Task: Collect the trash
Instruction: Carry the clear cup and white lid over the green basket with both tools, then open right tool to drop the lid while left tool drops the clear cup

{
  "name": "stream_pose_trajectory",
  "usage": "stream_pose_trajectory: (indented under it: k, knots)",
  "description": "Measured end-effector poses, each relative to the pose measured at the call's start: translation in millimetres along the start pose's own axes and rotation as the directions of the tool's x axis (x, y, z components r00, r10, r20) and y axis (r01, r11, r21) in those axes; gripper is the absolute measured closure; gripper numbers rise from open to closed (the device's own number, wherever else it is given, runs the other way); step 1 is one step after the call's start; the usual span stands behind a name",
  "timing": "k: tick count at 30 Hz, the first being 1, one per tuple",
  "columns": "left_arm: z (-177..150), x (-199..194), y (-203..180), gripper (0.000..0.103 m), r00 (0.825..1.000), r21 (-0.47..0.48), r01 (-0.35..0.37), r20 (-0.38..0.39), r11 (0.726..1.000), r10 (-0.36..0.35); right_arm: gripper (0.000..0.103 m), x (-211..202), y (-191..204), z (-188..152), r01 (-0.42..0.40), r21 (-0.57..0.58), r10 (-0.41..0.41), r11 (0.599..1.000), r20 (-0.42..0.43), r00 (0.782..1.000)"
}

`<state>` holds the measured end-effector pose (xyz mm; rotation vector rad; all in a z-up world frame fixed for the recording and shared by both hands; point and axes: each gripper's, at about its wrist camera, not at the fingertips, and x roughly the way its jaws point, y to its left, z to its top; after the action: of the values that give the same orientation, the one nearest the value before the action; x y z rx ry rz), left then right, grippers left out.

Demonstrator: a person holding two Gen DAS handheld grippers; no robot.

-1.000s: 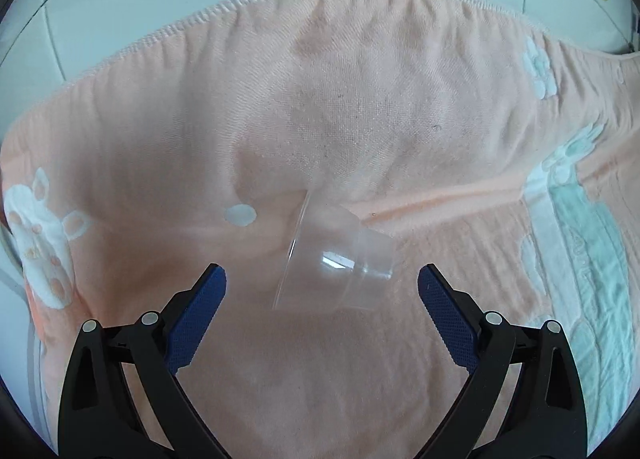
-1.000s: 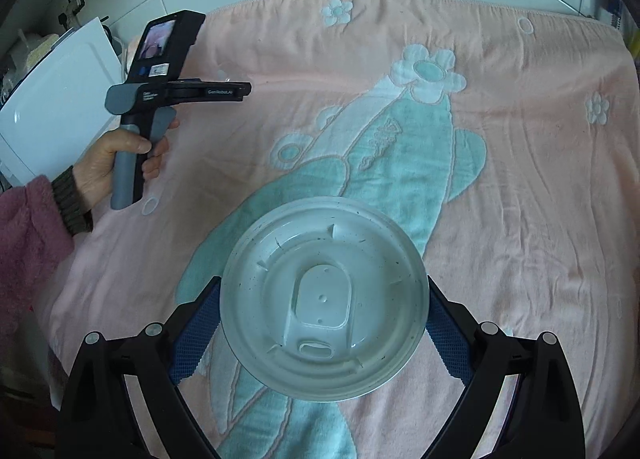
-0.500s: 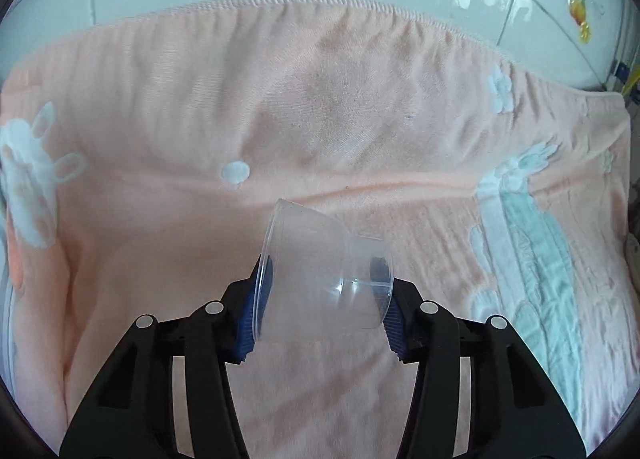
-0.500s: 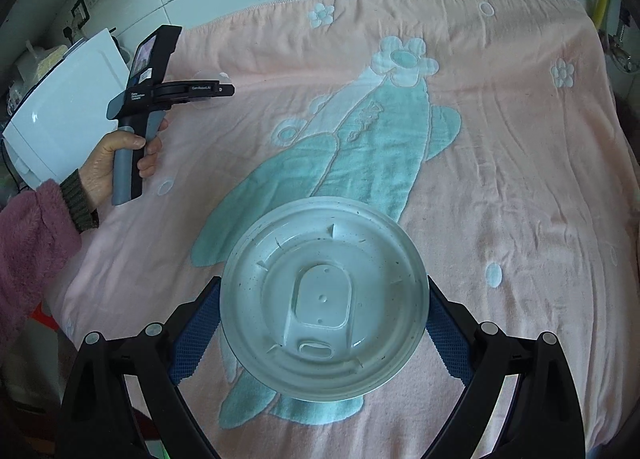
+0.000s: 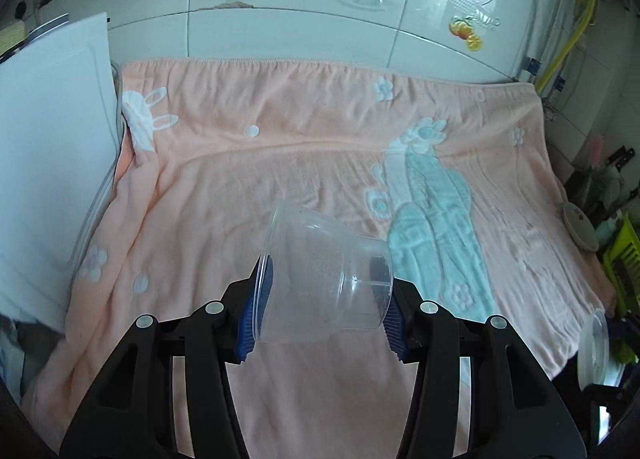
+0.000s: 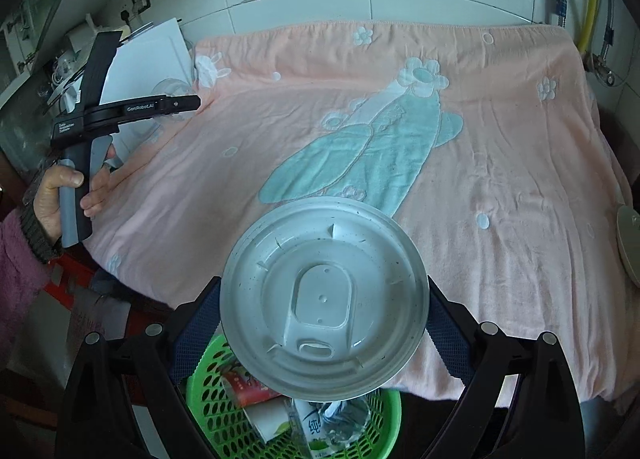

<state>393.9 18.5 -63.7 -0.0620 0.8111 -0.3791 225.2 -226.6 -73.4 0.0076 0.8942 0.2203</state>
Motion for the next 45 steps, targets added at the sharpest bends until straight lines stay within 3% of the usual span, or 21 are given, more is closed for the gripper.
stream_pose_trajectory:
  k: [9,18,23,31,36,45]
  knots:
    - [-83.0,-101.3,-48.0,0.053,0.997,-0.02,0.057,0.052,0.998,-0.056,0.013,-51.2,21.0,-49.9,-0.01,-0.012,0.011,1.0,0.021,1.0]
    - [-148.4,-160.7,-78.1,0.053,0.994,0.021,0.065,0.082,0.998,-0.066,0.013,-71.4,43.2,-88.4,0.048,-0.063,-0.047,0.997,0.019,0.999]
    - [-172.3,-176.6,-93.7,0.053,0.993,0.054,0.055,0.097,0.997,-0.06,0.013,-74.8,48.7,-106.7,0.071,-0.061,-0.071,0.996,0.003,0.997]
    - [-202.4,-181.3,-102.9,0.053,0.993,0.008,0.073,0.094,0.997,-0.074,0.013,-82.3,47.9,-118.9,0.118,-0.043,-0.118,0.992,0.006,0.993]
    - [-208.6,-180.5,-106.1,0.053,0.996,0.026,0.023,0.089,0.999,-0.025,0.012,-81.9,46.9,-118.4,0.139,-0.035,-0.139,0.99,0.015,0.99]
    - [-214.7,-181.8,-114.0,0.053,0.996,0.046,0.007,0.089,0.999,-0.012,0.012,-73.6,48.9,-113.4,0.15,-0.027,-0.15,0.988,0.0,0.989]
